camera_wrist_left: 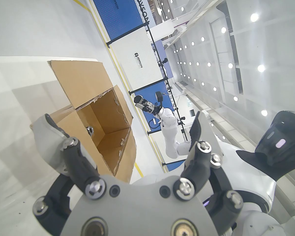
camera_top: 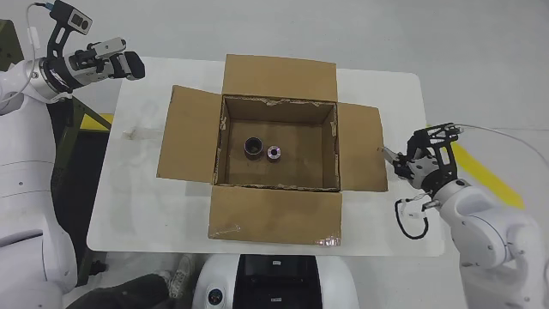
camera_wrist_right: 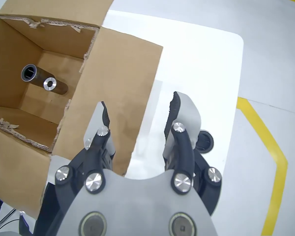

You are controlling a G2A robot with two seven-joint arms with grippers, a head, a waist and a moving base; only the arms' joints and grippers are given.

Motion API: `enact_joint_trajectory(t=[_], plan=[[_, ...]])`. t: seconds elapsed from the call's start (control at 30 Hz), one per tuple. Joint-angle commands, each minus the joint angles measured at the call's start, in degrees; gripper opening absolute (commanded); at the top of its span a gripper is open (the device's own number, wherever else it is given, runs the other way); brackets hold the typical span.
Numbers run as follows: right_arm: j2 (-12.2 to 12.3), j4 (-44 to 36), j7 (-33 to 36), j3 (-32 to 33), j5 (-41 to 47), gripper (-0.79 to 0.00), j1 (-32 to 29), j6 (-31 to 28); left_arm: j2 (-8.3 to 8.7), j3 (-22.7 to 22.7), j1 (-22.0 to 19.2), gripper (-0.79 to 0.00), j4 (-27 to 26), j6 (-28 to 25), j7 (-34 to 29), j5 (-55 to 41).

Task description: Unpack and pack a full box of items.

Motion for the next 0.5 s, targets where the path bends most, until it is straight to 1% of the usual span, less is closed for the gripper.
enact_joint_trajectory(t=[0.0,0.17,0.3,0.47], plan=[[0.08,0.59,-0.27,1.43,0.54,-0.252,-0.48,0.13,0.0,0.0,0.0,0.0,0.0,0.0,0.0,0.0],[0.25,2.73,-1.87,3.78,2.0,-0.256,-1.35,-0.44,0.0,0.0,0.0,0.0,0.0,0.0,0.0,0.0],[0.43,5.63,-2.41,5.01,2.02,-0.237,-1.64,-1.04,0.0,0.0,0.0,0.0,0.0,0.0,0.0,0.0],[0.52,8.84,-4.53,6.15,1.24,-0.24,-1.97,-0.12,0.0,0.0,0.0,0.0,0.0,0.0,0.0,0.0]])
